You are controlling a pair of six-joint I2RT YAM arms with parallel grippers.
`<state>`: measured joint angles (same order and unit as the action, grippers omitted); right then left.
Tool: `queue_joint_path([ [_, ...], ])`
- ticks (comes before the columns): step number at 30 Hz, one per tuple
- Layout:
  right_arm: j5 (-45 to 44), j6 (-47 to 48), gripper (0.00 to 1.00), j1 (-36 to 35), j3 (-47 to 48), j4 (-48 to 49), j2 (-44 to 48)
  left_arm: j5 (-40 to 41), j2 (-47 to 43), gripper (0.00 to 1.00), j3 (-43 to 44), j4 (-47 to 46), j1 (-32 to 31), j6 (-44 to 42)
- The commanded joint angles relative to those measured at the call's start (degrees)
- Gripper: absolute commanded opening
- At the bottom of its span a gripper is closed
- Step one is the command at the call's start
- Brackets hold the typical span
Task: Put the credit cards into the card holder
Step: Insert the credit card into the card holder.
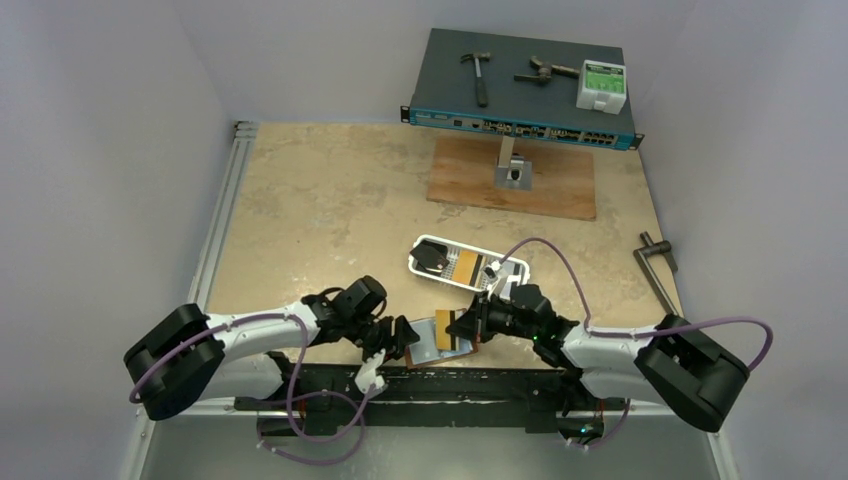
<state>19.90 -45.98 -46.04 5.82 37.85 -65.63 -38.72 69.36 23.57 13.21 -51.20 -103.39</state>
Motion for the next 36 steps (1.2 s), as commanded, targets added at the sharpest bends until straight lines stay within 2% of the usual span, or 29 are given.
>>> queue_joint_path([
  [1, 1.6, -1.5, 0.00, 0.3, -1.6, 6.7, -2.1, 0.7, 1.0, 0.49, 1.2, 2.2, -1.0, -3.3],
  [12, 2.0, -3.0, 0.00, 0.3, -2.4, 10.9, -5.6, 4.6, 2.4, 0.50, 1.3, 7.1, -1.6, -6.5],
  [17, 0.7, -3.6, 0.00, 0.2, -3.7, 9.1, -2.7, 6.3, 2.9, 0.43, 1.4, 9.5, -1.8, -8.0],
  [23, -0.8, -3.6, 0.00, 0.3, -4.8, 5.9, 1.7, 7.3, 3.5, 0.46, 1.1, 10.7, -2.0, -9.5],
  [28, -0.7, -3.7, 0.00, 0.3, -4.6, 7.4, -0.5, 8.1, 3.6, 0.47, 1.0, 11.3, -2.4, -10.4],
  [36, -0.6, -4.1, 0.00, 0.3, -4.7, 10.2, -3.7, 8.7, 3.6, 0.43, 1.2, 11.6, -3.0, -9.6],
])
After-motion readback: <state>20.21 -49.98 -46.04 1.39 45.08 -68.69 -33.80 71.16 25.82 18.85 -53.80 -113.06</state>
